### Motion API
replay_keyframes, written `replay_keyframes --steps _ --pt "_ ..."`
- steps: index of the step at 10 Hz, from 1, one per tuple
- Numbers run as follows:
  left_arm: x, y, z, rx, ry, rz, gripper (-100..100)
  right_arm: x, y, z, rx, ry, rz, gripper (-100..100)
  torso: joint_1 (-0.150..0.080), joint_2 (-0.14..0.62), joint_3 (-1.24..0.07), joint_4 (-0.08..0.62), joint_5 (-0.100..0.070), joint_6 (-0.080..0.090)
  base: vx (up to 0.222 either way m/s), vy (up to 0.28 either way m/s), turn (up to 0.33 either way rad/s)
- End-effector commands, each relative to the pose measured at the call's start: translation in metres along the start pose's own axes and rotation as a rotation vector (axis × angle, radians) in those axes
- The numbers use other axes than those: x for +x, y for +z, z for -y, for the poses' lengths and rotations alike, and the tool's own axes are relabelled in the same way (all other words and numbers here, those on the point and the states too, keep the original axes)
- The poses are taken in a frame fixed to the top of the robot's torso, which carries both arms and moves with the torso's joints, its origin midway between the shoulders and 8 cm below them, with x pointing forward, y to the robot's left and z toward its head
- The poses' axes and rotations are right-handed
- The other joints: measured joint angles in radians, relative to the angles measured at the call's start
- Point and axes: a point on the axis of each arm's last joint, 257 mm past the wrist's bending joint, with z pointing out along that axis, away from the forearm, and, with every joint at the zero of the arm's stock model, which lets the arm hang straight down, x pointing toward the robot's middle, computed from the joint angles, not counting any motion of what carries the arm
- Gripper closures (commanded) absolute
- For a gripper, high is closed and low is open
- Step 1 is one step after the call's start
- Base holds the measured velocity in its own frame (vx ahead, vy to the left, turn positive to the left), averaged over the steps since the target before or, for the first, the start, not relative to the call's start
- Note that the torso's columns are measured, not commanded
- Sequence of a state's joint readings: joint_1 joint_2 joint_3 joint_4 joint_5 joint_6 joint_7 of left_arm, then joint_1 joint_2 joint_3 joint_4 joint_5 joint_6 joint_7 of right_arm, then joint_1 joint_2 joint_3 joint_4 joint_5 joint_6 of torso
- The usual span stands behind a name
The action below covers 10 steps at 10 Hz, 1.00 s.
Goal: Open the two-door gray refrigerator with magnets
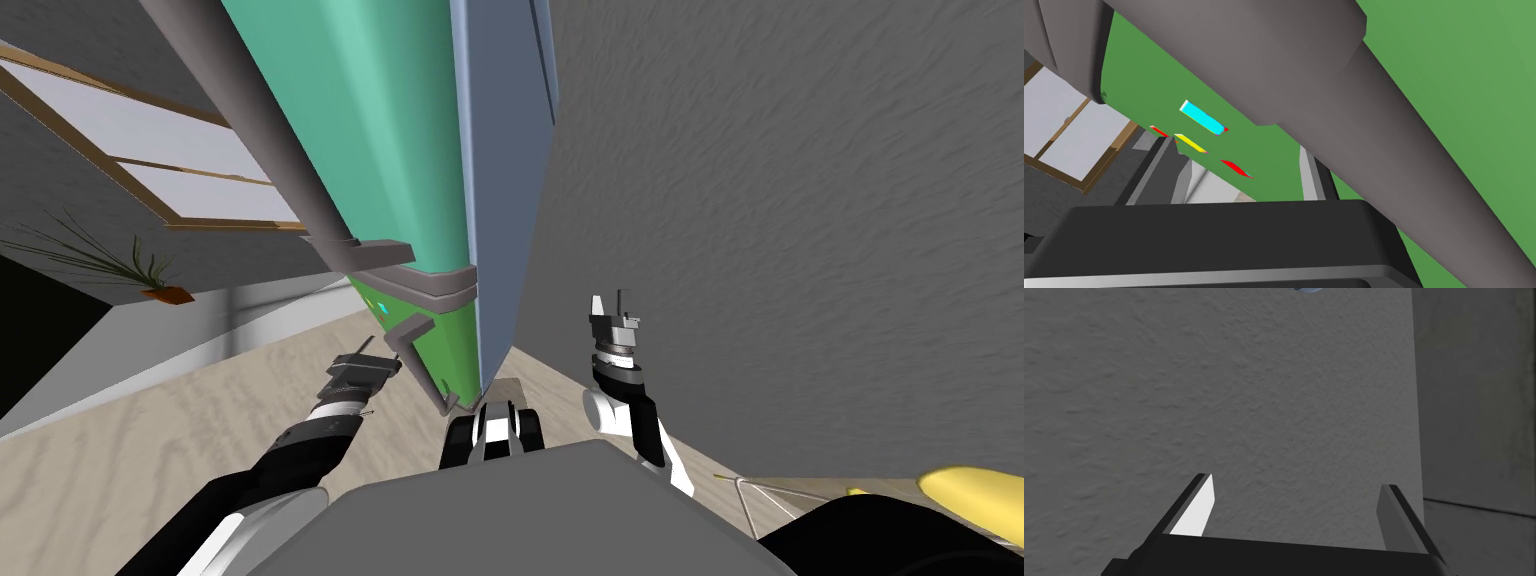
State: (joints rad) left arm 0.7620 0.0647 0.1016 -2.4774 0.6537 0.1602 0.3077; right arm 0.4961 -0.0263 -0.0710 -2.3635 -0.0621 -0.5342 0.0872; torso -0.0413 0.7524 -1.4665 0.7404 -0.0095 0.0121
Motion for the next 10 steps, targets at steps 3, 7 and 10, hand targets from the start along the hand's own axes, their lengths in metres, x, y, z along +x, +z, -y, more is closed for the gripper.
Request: replay_keyframes --steps 3,7,10 --pt "-0.018 -0.001 -0.012 -0.011 -0.073 0.049 -100 0.000 0.000 0.000 0.000 0.000 0.000 0 0.009 0.004 0.002 0.004 -0.001 -0.004 0.041 0.026 0.047" --pt "-0.013 -0.001 -0.008 -0.009 -0.053 0.033 100 0.000 0.000 0.000 0.000 0.000 0.000 0 0.045 -0.010 -0.007 -0.002 0.011 -0.011 -0.041 0.122 -0.032" --pt "-0.004 0.002 -0.017 -0.041 -0.059 0.000 100 0.000 0.000 0.000 0.000 0.000 0.000 0 0.043 -0.014 -0.009 -0.002 0.010 -0.012 -0.121 0.250 -0.094"
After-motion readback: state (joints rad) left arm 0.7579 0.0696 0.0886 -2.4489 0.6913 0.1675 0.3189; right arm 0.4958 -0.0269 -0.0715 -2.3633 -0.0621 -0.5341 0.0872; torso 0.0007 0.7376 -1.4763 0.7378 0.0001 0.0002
